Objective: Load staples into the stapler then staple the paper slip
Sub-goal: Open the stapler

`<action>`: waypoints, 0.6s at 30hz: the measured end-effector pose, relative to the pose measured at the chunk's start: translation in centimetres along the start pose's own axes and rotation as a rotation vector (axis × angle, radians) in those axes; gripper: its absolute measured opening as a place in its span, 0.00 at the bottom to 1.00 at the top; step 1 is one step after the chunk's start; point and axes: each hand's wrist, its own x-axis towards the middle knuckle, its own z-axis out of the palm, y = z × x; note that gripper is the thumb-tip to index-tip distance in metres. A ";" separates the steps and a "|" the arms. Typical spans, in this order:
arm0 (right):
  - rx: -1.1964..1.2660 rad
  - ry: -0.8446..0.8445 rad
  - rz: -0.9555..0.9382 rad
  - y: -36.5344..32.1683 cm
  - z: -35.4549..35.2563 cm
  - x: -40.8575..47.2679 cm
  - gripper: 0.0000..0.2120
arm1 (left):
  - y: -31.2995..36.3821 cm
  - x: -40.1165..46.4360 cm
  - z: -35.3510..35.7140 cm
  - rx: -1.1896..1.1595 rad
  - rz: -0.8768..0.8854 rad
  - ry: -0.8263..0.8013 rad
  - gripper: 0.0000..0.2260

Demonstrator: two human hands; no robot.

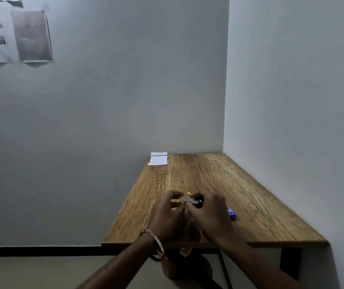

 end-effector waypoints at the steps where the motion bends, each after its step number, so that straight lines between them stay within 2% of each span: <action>1: -0.013 0.004 -0.009 -0.2 0.1 0.2 0.07 | 0.2 0.0 0.2 -0.016 0.035 -0.054 0.14; 4: -0.019 0.025 -0.032 -0.6 0.3 0.8 0.09 | 0.8 -0.1 0.8 -0.115 0.084 -0.171 0.16; 7: 0.035 0.008 -0.068 -0.9 0.3 1.4 0.10 | 1.1 -0.1 0.9 -0.272 0.052 -0.151 0.16; 9: 0.094 -0.043 -0.088 -0.8 0.4 1.6 0.13 | 1.1 -0.1 0.7 -0.419 -0.024 -0.143 0.14; 12: 0.216 -0.079 -0.075 -0.5 0.2 1.5 0.16 | 0.8 0.3 0.0 -0.733 -0.241 -0.144 0.11; 16: 0.298 0.156 0.118 0.2 0.2 0.9 0.17 | 0.1 1.4 -0.7 -0.958 -0.377 -0.114 0.11; 18: 0.394 0.130 0.287 0.3 0.5 0.7 0.21 | -0.1 1.8 -0.8 -1.057 -0.426 -0.104 0.14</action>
